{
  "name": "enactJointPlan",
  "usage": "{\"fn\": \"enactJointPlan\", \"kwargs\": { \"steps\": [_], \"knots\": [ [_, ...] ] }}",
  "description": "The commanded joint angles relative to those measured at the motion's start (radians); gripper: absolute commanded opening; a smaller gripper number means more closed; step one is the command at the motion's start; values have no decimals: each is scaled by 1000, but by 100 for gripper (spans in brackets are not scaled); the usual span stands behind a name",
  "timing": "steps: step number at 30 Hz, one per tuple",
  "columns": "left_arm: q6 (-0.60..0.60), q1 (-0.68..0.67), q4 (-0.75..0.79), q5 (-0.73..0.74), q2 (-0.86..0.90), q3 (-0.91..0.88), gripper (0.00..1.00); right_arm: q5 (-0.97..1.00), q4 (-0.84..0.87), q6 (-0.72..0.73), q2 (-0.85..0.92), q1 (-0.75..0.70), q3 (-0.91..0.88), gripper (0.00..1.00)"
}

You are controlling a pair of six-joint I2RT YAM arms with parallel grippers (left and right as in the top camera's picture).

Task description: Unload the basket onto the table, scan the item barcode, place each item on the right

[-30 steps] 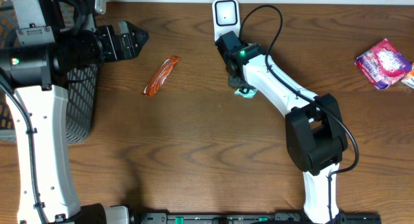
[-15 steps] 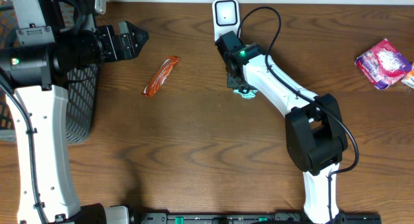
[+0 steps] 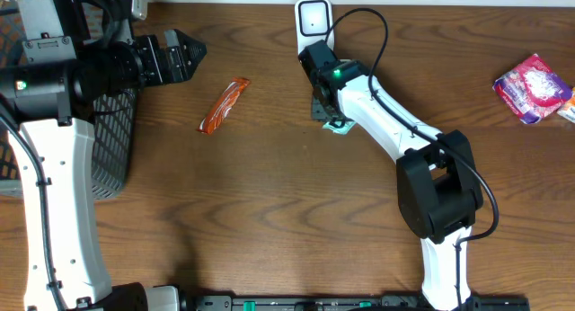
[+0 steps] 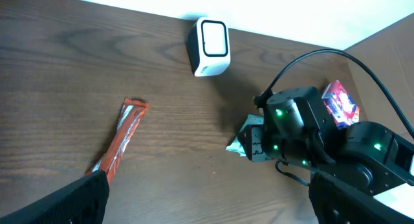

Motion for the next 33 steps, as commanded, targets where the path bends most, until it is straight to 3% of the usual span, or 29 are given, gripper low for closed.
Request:
{"fn": "enactJointPlan", "kwargs": {
  "steps": [1, 17, 33],
  "knots": [
    [2, 2, 0, 10, 4, 4, 98, -114, 28, -77, 10, 6, 24, 37],
    [2, 2, -1, 10, 4, 4, 98, -286, 100, -114, 13, 10, 23, 36],
    [2, 2, -1, 10, 4, 4, 98, -286, 116, -119, 45, 29, 23, 37]
  ]
}}
